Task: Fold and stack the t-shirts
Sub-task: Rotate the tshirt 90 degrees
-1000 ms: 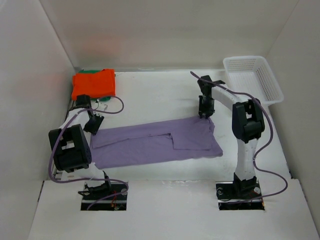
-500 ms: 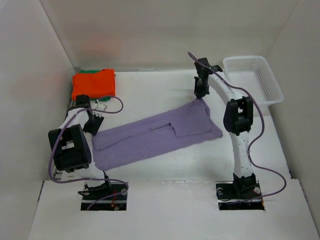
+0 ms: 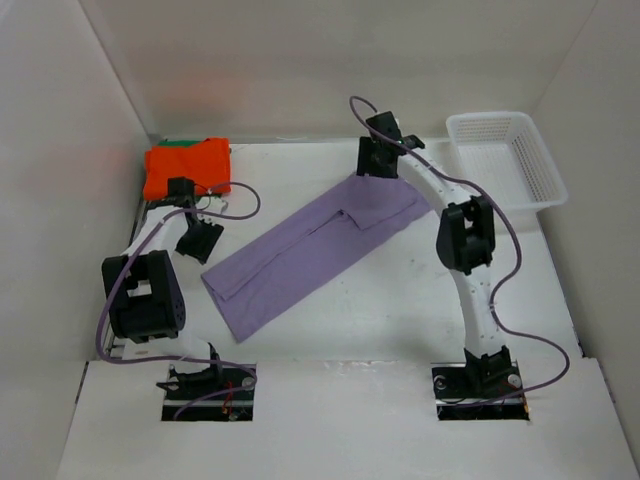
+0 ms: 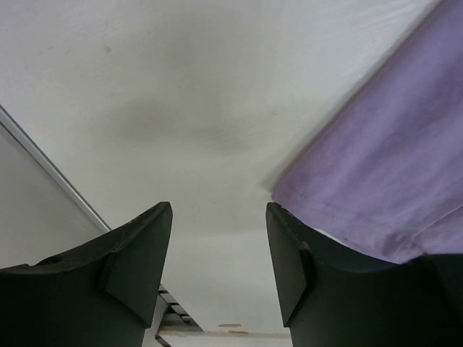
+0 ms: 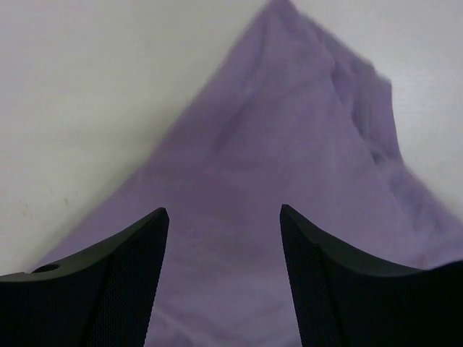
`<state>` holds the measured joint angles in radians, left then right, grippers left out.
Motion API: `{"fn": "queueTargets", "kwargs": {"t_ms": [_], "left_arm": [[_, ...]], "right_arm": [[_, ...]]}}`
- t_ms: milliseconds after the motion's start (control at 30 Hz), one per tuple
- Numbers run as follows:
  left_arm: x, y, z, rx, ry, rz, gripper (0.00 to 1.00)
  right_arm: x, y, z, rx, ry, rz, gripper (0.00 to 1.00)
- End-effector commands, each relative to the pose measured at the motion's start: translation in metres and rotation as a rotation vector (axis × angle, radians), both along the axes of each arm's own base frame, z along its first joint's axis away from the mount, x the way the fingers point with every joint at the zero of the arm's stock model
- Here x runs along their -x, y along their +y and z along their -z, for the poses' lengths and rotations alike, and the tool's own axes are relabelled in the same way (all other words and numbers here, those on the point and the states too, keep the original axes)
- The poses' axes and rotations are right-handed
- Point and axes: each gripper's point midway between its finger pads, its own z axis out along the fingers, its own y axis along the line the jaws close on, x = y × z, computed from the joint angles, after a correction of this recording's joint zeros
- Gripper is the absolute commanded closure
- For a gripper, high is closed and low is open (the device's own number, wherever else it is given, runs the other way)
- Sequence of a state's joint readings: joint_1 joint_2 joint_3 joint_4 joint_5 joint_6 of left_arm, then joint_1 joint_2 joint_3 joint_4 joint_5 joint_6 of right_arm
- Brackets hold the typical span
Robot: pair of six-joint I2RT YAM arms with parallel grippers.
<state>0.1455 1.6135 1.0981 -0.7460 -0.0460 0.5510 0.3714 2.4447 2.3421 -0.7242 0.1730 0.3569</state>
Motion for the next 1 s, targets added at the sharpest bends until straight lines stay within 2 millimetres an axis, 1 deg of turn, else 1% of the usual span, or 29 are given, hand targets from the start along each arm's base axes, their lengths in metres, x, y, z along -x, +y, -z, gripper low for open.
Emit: {"fn": "queueTargets", "kwargs": {"t_ms": [0,33,67,100,167,267,333,433,533,600,667,700,733,767,833,900,933,967], "left_arm": [[-0.01,-0.01,-0.009,0.025,-0.036,-0.002,0.46],[-0.01,-0.013,-0.007,0.035,-0.037,0.004,0.46],[-0.01,-0.017,-0.004,0.047,-0.032,0.01,0.46],[-0.009,-0.021,0.0,0.056,-0.027,0.014,0.46],[-0.005,-0.03,0.007,0.079,-0.008,0.026,0.46],[0.002,-0.043,0.017,0.102,0.022,0.049,0.46],[0.004,-0.049,0.021,0.101,0.027,0.057,0.46],[0.005,-0.052,0.021,0.104,0.01,0.048,0.46],[0.009,-0.052,0.017,0.111,0.001,0.039,0.45],[0.011,-0.049,0.016,0.11,0.001,0.031,0.45],[0.014,-0.046,0.016,0.105,0.005,0.023,0.45],[0.015,-0.045,0.016,0.104,0.007,0.02,0.45],[0.016,-0.044,0.016,0.103,0.008,0.015,0.45],[0.017,-0.043,0.017,0.103,0.013,0.011,0.45],[0.018,-0.044,0.017,0.105,0.015,0.01,0.45],[0.02,-0.044,0.019,0.105,0.025,0.006,0.45],[0.021,-0.044,0.02,0.104,0.029,0.006,0.45],[0.022,-0.043,0.021,0.103,0.037,0.005,0.45]], "right_arm": [[0.015,-0.035,-0.098,-0.04,-0.214,0.161,0.32],[0.028,-0.046,-0.1,-0.051,-0.217,0.202,0.32],[0.04,-0.055,-0.097,-0.068,-0.213,0.235,0.32],[0.052,-0.062,-0.088,-0.082,-0.194,0.261,0.32],[0.071,-0.076,-0.061,-0.107,-0.128,0.318,0.33],[0.09,-0.087,-0.021,-0.193,-0.017,0.398,0.35],[0.091,-0.091,-0.007,-0.238,0.012,0.438,0.35],[0.081,-0.096,0.009,-0.266,0.04,0.478,0.34],[0.069,-0.092,0.02,-0.268,0.074,0.471,0.32],[0.067,-0.09,0.032,-0.265,0.119,0.473,0.22],[0.066,-0.084,0.042,-0.27,0.162,0.449,0.22],[0.065,-0.08,0.047,-0.28,0.183,0.43,0.24],[0.063,-0.076,0.048,-0.289,0.192,0.418,0.28],[0.062,-0.072,0.05,-0.299,0.202,0.4,0.33],[0.055,-0.065,0.054,-0.314,0.219,0.366,0.57],[0.045,-0.06,0.057,-0.311,0.23,0.341,0.85],[0.037,-0.057,0.057,-0.3,0.23,0.33,0.95],[0.028,-0.057,0.057,-0.287,0.222,0.324,1.0]]}}
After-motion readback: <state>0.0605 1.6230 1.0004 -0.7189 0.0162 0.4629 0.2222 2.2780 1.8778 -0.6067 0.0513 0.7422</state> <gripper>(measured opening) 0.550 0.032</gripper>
